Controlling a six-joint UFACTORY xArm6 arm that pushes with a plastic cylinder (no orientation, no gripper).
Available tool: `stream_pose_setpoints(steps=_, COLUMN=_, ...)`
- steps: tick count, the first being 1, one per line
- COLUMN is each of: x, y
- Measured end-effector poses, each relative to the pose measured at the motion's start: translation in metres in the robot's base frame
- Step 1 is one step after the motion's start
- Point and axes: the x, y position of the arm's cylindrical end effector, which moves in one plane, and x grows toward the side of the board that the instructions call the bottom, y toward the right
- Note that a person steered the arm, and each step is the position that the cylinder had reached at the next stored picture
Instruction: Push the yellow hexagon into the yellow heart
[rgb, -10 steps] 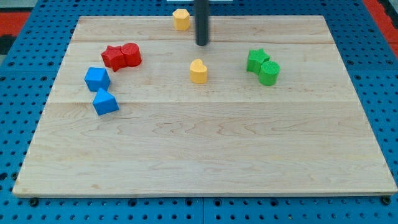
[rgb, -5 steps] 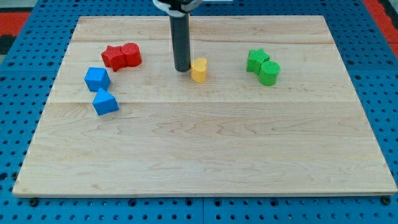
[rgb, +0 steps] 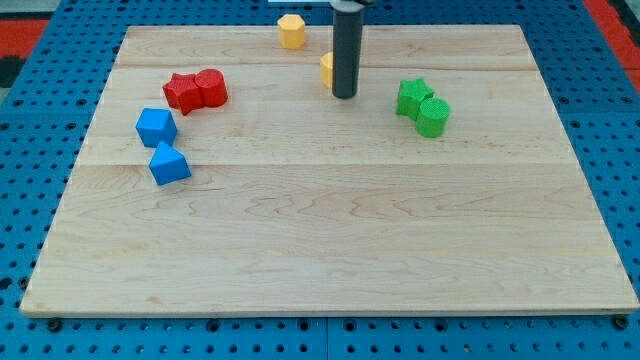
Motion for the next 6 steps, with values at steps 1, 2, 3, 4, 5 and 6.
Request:
stream_pose_setpoints(steps=1, x=-0.030, y=-0.018)
stream_pose_setpoints(steps=2, x=-0.051, y=0.037)
stream_pose_setpoints(steps=3, x=-0.112, y=0.028)
stream_pose_setpoints(steps=4, x=-0.109, y=-0.033)
stream_pose_setpoints(steps=5, x=-0.088, y=-0.101)
stream_pose_setpoints(steps=6, x=-0.034, y=-0.124)
